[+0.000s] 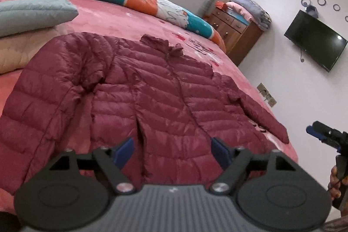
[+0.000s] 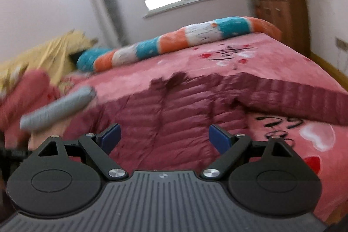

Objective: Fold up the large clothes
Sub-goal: 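Press the jacket front flat with both grippers near the zipper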

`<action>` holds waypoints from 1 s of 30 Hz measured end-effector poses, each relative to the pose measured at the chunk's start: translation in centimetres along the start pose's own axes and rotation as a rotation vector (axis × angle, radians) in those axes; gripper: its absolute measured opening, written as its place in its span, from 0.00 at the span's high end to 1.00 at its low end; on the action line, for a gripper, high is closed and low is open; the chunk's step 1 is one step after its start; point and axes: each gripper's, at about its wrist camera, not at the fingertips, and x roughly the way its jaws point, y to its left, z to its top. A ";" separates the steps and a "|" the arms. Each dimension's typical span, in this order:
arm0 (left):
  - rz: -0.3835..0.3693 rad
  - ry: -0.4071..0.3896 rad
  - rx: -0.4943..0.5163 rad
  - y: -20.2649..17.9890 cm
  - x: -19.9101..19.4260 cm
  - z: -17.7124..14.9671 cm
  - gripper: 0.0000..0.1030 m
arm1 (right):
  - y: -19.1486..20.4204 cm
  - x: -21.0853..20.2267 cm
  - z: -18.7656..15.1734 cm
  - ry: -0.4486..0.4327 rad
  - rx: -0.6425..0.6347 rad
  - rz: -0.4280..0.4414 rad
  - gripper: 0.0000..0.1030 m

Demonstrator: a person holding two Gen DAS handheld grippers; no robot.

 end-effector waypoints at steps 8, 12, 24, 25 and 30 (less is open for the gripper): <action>0.050 -0.029 -0.067 3.6 -0.2 -1.4 0.16 | 7.0 8.4 -4.5 0.140 -0.109 0.073 0.00; 0.057 -0.006 -0.061 5.0 0.9 -2.3 0.13 | 7.0 13.0 -6.6 0.240 -0.059 0.079 0.00; 0.019 0.121 -0.001 6.3 5.3 -4.3 0.07 | 1.4 15.5 -7.8 0.208 0.128 0.012 0.00; 0.045 0.128 0.011 6.3 5.5 -4.5 0.07 | 0.6 15.4 -7.9 0.201 0.155 0.011 0.00; 0.007 0.136 0.020 6.5 5.2 -5.0 0.07 | -1.4 15.4 -8.1 0.192 0.199 0.020 0.00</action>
